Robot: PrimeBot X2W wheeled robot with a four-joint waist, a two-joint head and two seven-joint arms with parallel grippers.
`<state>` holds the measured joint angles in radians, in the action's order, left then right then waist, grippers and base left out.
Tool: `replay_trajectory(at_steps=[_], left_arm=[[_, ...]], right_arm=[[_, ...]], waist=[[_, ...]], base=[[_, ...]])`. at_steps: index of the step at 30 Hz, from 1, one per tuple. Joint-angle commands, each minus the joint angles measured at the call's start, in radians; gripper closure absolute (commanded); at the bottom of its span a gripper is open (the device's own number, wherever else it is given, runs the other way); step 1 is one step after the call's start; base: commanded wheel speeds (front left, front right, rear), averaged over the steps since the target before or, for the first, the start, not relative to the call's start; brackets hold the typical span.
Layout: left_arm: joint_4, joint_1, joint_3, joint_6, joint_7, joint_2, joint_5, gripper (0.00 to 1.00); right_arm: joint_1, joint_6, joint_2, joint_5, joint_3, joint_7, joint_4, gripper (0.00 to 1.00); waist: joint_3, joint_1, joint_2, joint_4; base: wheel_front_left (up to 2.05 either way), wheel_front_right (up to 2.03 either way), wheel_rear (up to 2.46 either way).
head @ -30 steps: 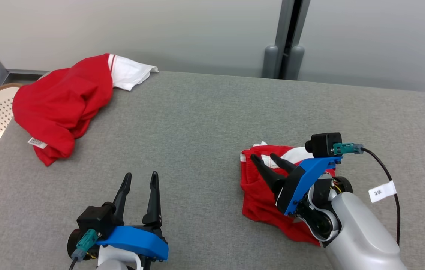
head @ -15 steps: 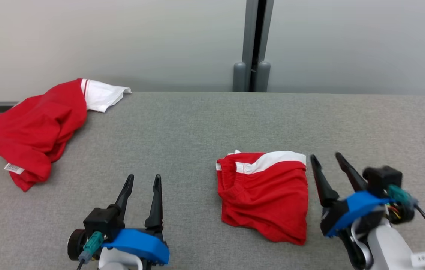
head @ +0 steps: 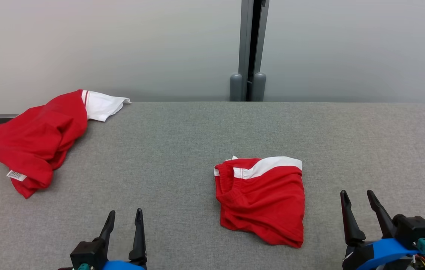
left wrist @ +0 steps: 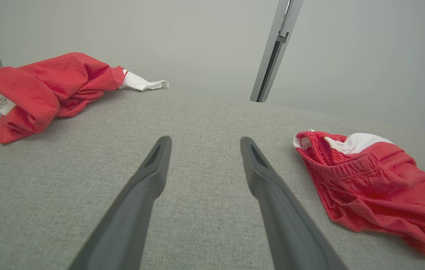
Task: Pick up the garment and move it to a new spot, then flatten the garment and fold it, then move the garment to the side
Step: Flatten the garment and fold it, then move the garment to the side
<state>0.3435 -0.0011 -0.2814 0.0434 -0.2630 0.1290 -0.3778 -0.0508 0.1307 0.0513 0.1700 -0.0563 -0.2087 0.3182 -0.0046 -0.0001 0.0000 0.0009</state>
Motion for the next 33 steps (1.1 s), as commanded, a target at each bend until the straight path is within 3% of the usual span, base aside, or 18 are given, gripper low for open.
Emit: replay_trajectory(at_steps=[1, 24, 29, 33], left_arm=[[-0.009, 0.015, 0.007, 0.001, -0.003, 0.005, 0.006, 0.00], [-0.002, 0.013, 0.012, -0.016, -0.003, -0.017, 0.020, 0.00], [0.000, -0.002, 0.013, -0.018, -0.003, -0.020, 0.025, 0.00], [0.004, -0.014, 0.013, -0.020, -0.003, -0.019, 0.031, 0.00]], right_arm=[[0.014, 0.000, -0.001, 0.005, 0.002, -0.008, 0.000, 0.00], [-0.040, 0.000, -0.001, -0.020, -0.001, -0.006, 0.083, 0.00], [-0.112, 0.000, -0.001, -0.049, 0.008, 0.059, 0.070, 0.00], [-0.195, 0.000, 0.002, -0.086, 0.020, 0.202, 0.074, 0.00]], waist=[[0.001, 0.0001, 0.0000, 0.002], [0.014, 0.0001, 0.0000, 0.020], [0.033, 0.0001, 0.0000, 0.025], [0.052, 0.0001, 0.0000, 0.033]], base=[[0.00, 0.00, 0.00], [0.00, 0.00, 0.00], [0.00, 0.00, 0.00], [0.00, 0.00, 0.00]])
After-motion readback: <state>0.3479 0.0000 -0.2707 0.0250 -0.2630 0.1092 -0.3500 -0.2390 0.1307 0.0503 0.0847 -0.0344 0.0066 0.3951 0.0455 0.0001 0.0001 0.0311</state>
